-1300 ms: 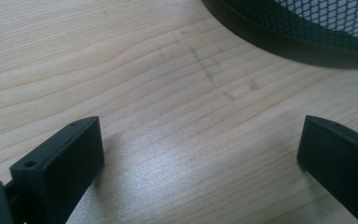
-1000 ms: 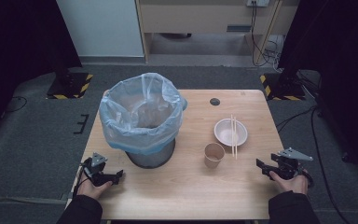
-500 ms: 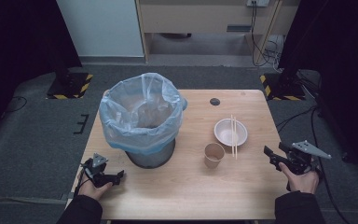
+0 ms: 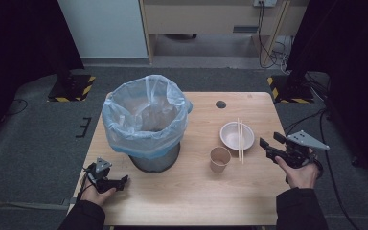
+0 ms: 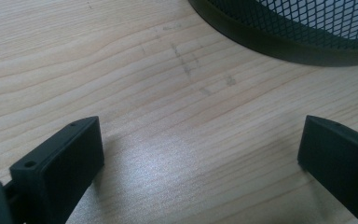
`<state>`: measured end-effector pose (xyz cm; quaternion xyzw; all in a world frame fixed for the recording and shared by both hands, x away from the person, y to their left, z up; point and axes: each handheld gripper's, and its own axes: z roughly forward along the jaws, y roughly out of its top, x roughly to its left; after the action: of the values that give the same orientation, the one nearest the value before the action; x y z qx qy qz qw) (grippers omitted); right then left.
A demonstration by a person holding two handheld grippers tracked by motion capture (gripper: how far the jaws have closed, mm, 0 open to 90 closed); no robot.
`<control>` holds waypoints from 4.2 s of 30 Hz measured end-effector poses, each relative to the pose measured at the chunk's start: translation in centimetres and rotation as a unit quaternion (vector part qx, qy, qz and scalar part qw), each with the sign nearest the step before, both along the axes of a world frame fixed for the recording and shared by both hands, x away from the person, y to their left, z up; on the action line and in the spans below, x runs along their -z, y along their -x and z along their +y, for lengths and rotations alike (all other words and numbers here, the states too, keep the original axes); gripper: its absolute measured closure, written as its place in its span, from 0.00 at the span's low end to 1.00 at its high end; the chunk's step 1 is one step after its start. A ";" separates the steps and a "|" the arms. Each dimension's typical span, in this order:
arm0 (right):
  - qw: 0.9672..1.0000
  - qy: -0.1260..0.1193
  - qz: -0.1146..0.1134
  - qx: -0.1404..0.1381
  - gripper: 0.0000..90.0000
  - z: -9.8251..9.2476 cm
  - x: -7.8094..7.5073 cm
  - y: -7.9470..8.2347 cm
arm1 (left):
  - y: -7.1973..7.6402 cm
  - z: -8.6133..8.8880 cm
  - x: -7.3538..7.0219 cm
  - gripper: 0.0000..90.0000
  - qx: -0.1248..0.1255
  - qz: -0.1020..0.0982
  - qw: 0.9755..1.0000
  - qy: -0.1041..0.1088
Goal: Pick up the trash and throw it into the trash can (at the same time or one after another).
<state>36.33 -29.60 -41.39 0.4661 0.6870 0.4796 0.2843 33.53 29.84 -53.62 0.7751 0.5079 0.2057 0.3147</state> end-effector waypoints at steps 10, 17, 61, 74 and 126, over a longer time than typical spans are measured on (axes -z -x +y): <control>0.999 0.025 0.003 -0.043 0.47 2.9 -0.6 -1.4 | 0.0 0.0 0.0 0.00 0.004 0.000 1.000 0.000; 0.995 0.033 0.028 -0.085 0.56 5.2 0.1 -2.3 | 0.0 -0.1 0.0 0.00 0.007 0.000 1.000 -0.001; 0.974 0.035 0.169 -0.149 0.94 9.2 5.7 -3.4 | 0.0 -0.3 0.0 0.00 0.005 0.001 1.000 0.000; 0.983 -0.052 0.103 -0.141 0.94 7.0 3.0 -2.9 | 0.0 -0.3 0.0 0.00 0.005 0.001 1.000 0.000; 0.950 -0.227 -0.137 -0.168 0.94 8.3 -10.9 -1.2 | -0.2 -0.4 0.0 0.00 0.011 0.000 1.000 0.000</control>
<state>37.56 -21.29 -30.52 0.3258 0.5830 0.7227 0.1781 33.74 29.41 -53.62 0.7808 0.4991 0.2020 0.3170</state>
